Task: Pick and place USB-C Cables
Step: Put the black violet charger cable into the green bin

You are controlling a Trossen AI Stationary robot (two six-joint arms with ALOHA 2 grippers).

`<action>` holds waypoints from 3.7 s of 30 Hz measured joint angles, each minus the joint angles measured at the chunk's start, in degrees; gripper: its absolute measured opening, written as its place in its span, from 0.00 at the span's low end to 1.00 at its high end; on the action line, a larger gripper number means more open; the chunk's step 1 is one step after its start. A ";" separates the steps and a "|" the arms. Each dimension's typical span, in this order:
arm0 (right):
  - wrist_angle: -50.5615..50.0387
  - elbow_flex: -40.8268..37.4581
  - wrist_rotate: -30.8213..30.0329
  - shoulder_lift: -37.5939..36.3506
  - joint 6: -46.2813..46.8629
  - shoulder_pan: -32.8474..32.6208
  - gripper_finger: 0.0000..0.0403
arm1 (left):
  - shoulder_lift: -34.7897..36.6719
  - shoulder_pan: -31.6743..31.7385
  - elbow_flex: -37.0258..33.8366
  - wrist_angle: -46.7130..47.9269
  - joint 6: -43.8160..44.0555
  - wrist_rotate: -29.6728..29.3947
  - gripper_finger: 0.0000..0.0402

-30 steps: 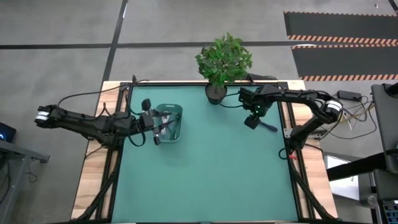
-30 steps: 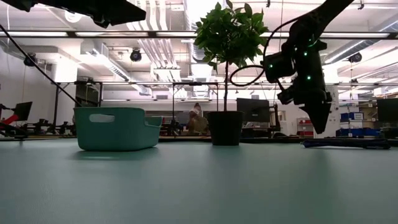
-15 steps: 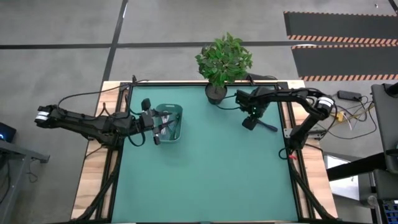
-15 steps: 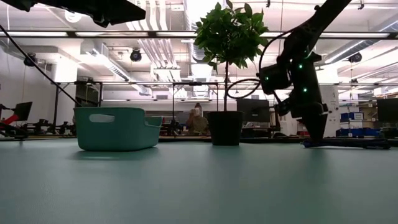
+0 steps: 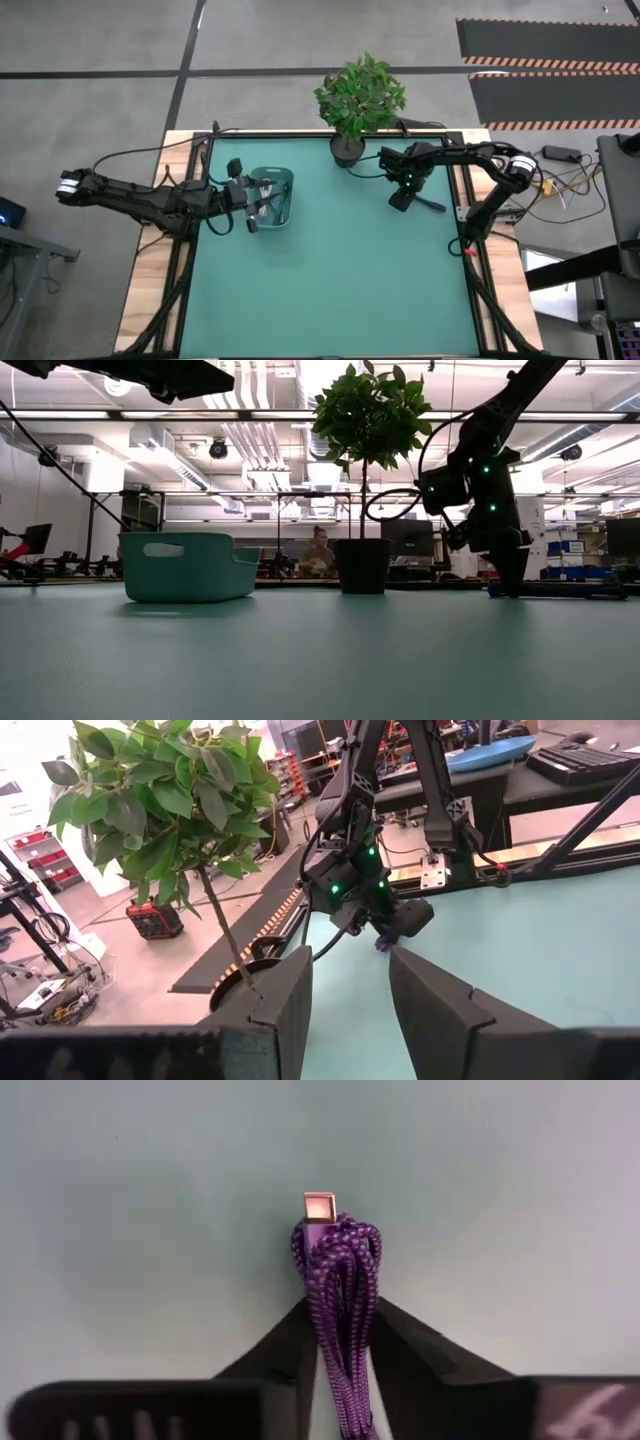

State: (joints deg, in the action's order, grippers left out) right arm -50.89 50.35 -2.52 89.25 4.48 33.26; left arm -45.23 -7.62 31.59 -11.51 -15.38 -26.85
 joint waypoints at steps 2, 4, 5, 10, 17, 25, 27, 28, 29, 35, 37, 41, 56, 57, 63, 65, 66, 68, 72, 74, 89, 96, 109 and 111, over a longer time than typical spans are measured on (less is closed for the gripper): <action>0.02 0.00 0.08 0.00 0.03 0.00 0.15 | 0.00 0.00 0.00 0.00 -0.01 0.00 0.30; 0.07 -0.02 0.08 0.00 0.05 0.00 0.11 | 0.00 0.00 0.00 0.00 0.00 0.00 0.30; 0.09 -0.01 0.08 0.00 0.05 0.00 0.09 | 0.00 0.00 0.00 0.00 -0.02 0.00 0.30; 0.12 -0.06 0.15 -0.55 0.07 -0.20 0.06 | 0.00 0.00 0.00 0.00 0.00 0.00 0.30; 0.93 -0.10 -0.65 -5.45 3.21 -3.09 0.05 | 0.00 -0.01 0.00 -0.02 0.00 0.00 0.30; 16.89 -2.90 -1.25 -14.08 9.60 -12.14 0.05 | -0.02 0.00 0.01 -0.05 0.09 0.00 0.30; 23.46 -4.07 -3.28 -15.36 11.02 -14.86 0.05 | -0.09 -0.02 0.01 -0.07 0.80 0.00 0.30; 27.46 -4.83 -4.34 -15.75 11.48 -16.18 0.05 | -0.09 0.00 0.01 -0.07 1.39 0.00 0.30; 31.58 -5.60 -5.28 -15.85 11.87 -17.40 0.05 | -0.09 -0.01 0.02 -0.08 1.54 0.00 0.30; 55.23 -8.75 -6.70 -12.45 11.39 -23.79 0.05 | -0.11 -0.01 0.02 -0.07 2.39 0.00 0.30; 61.73 -8.91 -6.67 -10.40 10.67 -25.13 0.05 | -0.11 -0.02 0.02 -0.04 2.96 0.00 0.30; 74.14 -8.92 -6.67 -6.06 8.16 -26.80 0.05 | -0.11 -0.02 0.02 -0.04 3.02 0.00 0.30; 94.92 -3.00 -6.03 3.80 -2.48 -27.15 0.05 | 0.04 -0.02 0.04 -0.02 2.99 -0.72 0.30; 95.83 -2.46 -5.89 4.23 -3.26 -27.15 0.05 | 0.05 -0.01 0.04 -0.02 2.99 -0.73 0.30; 103.40 0.21 -1.98 7.64 -5.98 -27.10 0.05 | 0.04 -0.01 0.04 -0.01 2.99 -0.79 0.30; 103.83 1.50 -1.39 8.50 -6.48 -27.12 0.05 | 0.04 -0.02 0.04 0.00 3.00 -0.80 0.30; 103.87 2.21 -0.65 8.82 -6.73 -27.10 0.05 | 0.04 -0.02 0.04 0.00 3.02 -0.79 0.30; 103.89 3.64 1.70 9.18 -6.96 -27.10 0.05 | -0.16 0.00 0.02 0.02 3.56 -0.81 0.30; 104.19 6.22 6.48 9.04 -7.16 -27.26 0.05 | -1.38 -0.01 -0.02 0.11 6.51 0.17 0.30; 104.06 6.93 7.51 8.81 -7.98 -27.41 0.05 | -2.15 -0.01 -0.02 0.07 7.13 1.18 0.30; 103.95 9.29 11.84 8.72 -10.18 -28.02 0.05 | -6.65 0.02 0.05 -0.02 11.74 3.30 0.30; 103.93 11.68 12.17 8.70 -12.63 -28.57 0.05 | -8.19 0.11 0.28 -0.64 12.15 3.27 0.30; 103.69 13.95 13.06 8.77 -12.60 -28.89 0.05 | -10.35 0.24 0.28 -4.63 9.23 2.15 0.27; 103.59 13.81 13.04 8.79 -12.53 -28.87 0.05 | -10.49 0.24 0.30 -4.54 9.00 2.10 0.23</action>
State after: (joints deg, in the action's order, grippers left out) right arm 52.70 64.16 10.52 98.04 -8.04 4.38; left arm -55.73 -7.38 31.89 -16.05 -6.38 -24.75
